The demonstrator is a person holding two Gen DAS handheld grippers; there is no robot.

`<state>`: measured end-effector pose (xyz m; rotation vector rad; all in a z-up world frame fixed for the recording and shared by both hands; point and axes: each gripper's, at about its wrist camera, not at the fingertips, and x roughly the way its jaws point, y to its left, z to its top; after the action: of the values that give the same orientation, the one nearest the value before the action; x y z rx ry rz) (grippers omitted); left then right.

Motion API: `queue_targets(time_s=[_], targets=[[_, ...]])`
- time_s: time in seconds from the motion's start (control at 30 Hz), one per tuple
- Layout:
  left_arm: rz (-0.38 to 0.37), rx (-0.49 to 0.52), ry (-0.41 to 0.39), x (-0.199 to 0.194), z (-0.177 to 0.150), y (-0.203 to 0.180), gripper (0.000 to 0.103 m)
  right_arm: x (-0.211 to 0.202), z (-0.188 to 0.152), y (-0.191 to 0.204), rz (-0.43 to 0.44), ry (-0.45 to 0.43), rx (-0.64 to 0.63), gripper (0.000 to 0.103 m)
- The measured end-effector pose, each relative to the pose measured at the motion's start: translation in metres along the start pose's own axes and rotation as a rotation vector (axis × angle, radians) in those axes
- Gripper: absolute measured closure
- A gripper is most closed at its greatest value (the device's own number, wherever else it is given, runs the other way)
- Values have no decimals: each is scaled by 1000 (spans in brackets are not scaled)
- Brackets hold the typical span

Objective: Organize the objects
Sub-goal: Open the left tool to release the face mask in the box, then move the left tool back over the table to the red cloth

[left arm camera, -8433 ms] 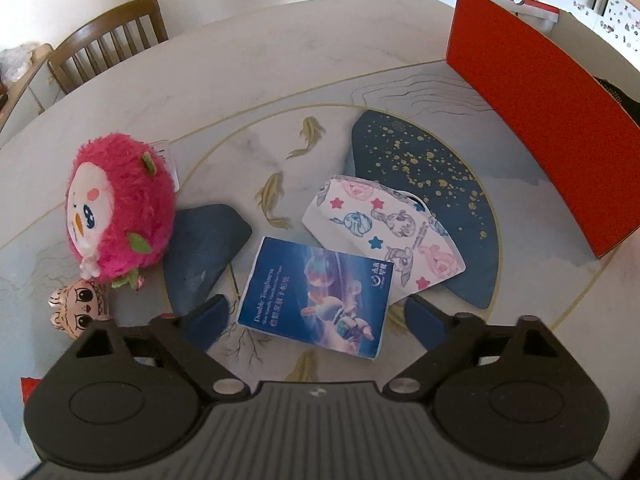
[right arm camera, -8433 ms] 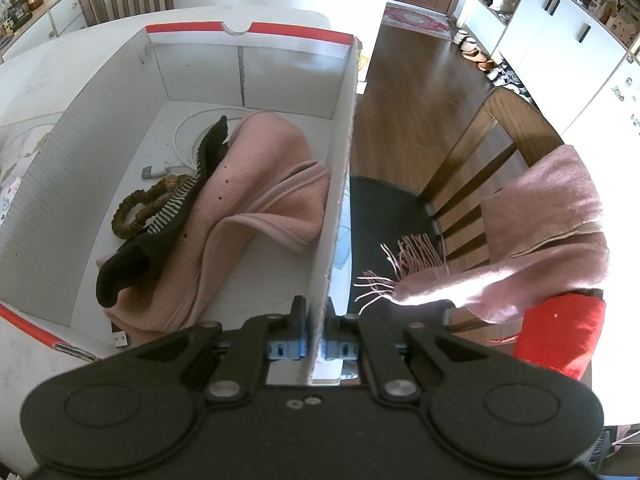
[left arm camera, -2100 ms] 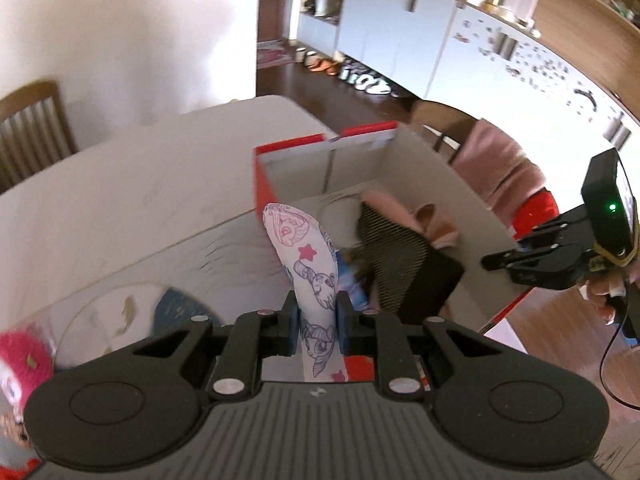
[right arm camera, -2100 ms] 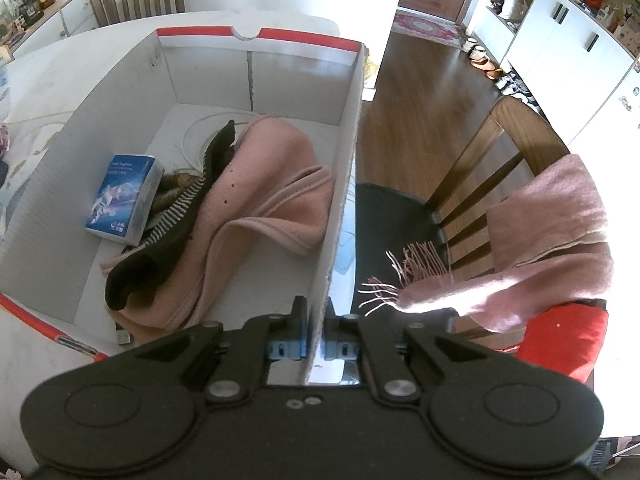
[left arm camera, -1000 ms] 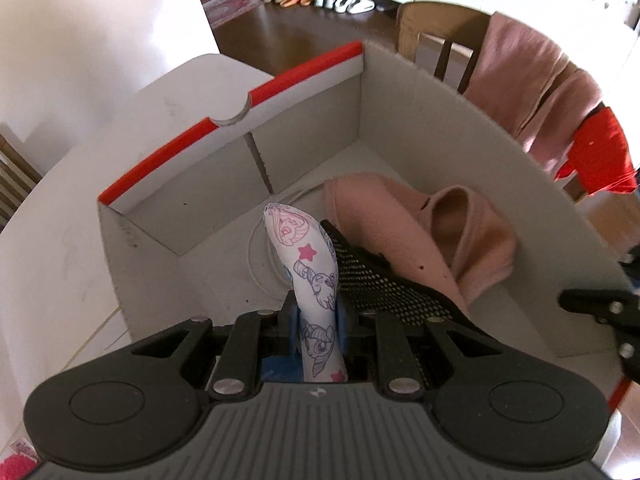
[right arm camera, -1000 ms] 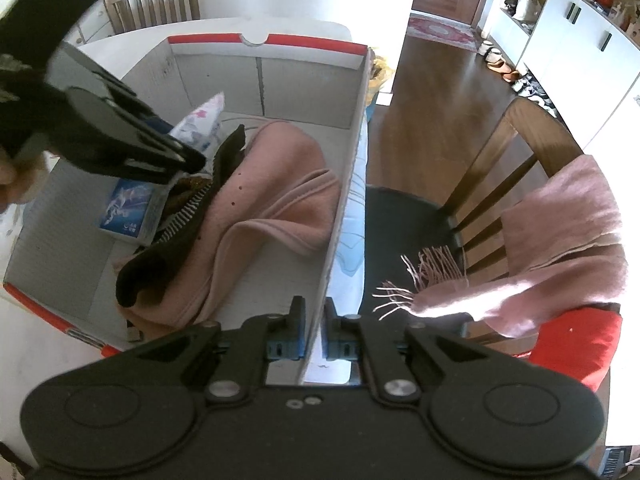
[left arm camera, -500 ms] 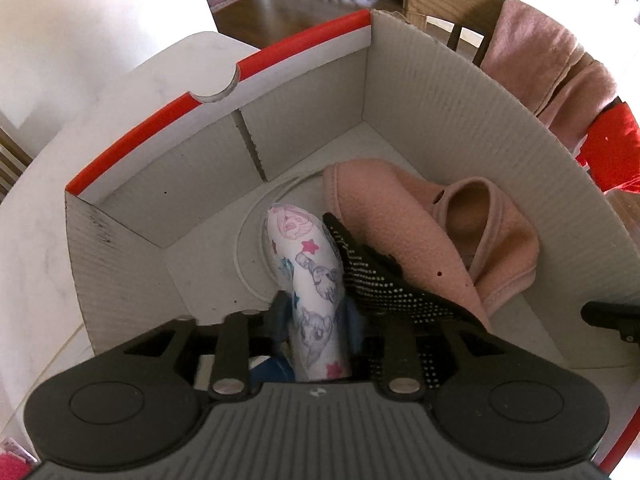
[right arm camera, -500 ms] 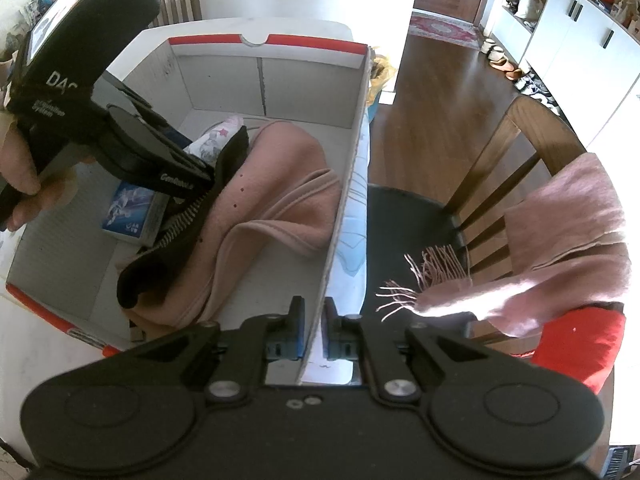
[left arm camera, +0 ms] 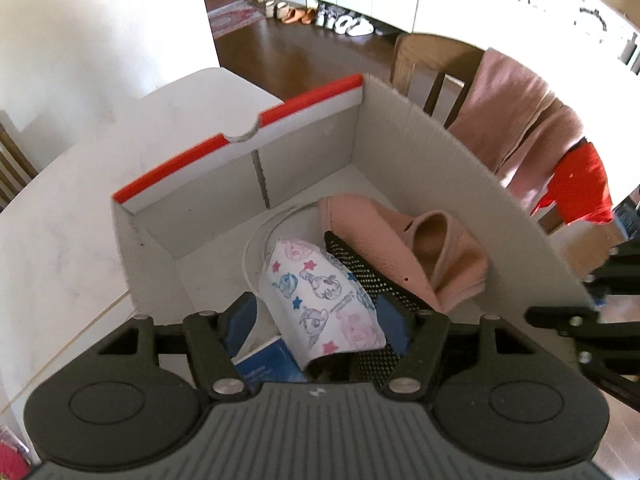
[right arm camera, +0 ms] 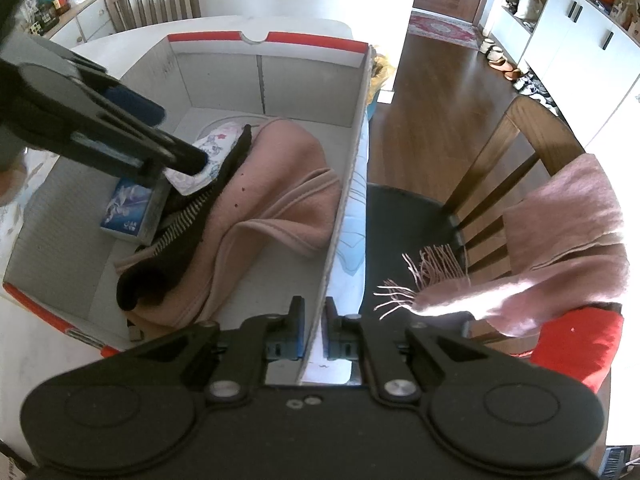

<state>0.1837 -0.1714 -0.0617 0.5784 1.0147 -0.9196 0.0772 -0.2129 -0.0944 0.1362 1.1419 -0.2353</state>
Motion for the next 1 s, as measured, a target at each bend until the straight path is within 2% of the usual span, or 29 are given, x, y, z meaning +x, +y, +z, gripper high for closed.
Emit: queue_targets(time_s=[0.27, 0.47, 0.7, 1.0], targets=[[-38, -33, -74, -46, -15, 11, 38, 0, 0, 2, -12, 2, -8, 97], [-41, -126, -115, -81, -42, 39, 38, 0, -2, 6, -36, -4, -31, 97], [11, -255, -120, -115, -94, 73, 37, -1, -1, 9, -49, 1, -46, 97], [76, -391, -132, -138, -173, 107, 22, -1, 0, 12, -54, 6, -56, 97]])
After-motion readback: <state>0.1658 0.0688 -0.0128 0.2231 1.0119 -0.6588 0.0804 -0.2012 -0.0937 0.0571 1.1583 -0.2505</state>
